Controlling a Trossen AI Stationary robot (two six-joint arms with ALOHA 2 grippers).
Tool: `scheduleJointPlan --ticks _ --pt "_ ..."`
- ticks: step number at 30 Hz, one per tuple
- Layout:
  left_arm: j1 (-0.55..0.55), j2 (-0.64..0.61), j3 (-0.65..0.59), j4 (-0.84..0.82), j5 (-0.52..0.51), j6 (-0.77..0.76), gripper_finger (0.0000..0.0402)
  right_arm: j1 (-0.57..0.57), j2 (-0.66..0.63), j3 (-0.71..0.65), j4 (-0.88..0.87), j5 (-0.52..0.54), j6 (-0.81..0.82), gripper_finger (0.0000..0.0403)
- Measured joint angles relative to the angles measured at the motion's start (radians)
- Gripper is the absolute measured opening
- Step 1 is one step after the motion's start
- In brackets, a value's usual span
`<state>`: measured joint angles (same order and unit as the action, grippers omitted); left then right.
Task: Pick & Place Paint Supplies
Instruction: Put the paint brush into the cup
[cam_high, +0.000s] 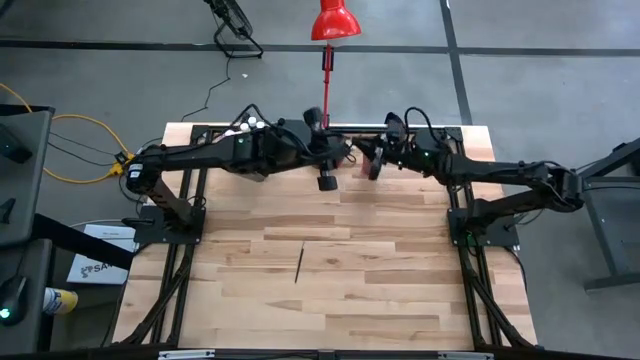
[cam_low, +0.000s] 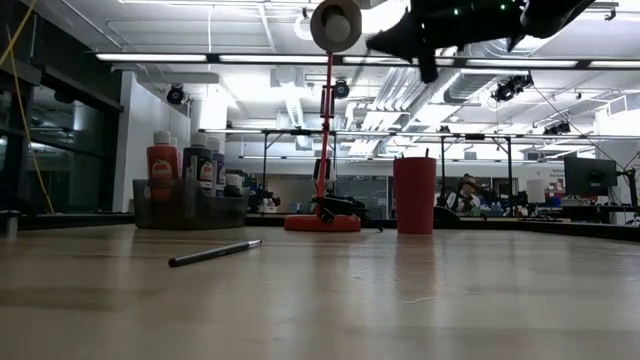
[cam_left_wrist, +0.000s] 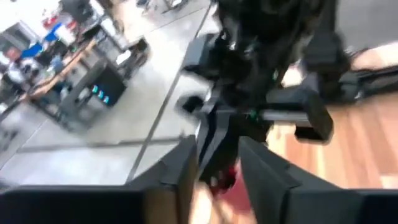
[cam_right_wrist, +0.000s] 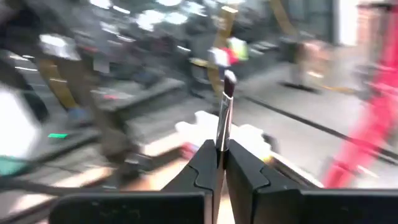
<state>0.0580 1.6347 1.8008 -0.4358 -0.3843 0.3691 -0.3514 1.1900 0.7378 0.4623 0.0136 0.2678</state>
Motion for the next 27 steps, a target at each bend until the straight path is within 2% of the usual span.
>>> scheduleJointPlan --ticks 4,9,12,19,23,27 --pt "0.001 -0.031 0.001 -0.131 -0.060 -0.045 0.0161 -0.034 -0.053 0.000 -0.172 0.184 -0.005 0.0010" --pt "0.000 -0.046 -0.001 -0.335 -0.119 -0.118 0.0176 -0.068 -0.064 -0.001 -0.329 0.347 -0.036 0.0010" --pt "0.000 -0.045 -0.006 -0.408 -0.123 -0.165 0.0177 -0.090 -0.050 0.001 -0.384 0.378 -0.028 0.0010" --pt "-0.013 -0.044 -0.122 -0.399 -0.136 -0.266 0.0177 -0.105 -0.011 0.000 -0.498 0.401 0.007 0.0015" --pt "-0.022 -0.045 -0.216 -0.371 -0.133 -0.362 0.0177 -0.108 0.012 0.000 -0.514 0.408 0.042 0.0060" --pt "-0.033 -0.045 -0.292 -0.374 -0.127 -0.541 0.0177 -0.108 0.016 -0.001 -0.547 0.409 0.091 0.0111"
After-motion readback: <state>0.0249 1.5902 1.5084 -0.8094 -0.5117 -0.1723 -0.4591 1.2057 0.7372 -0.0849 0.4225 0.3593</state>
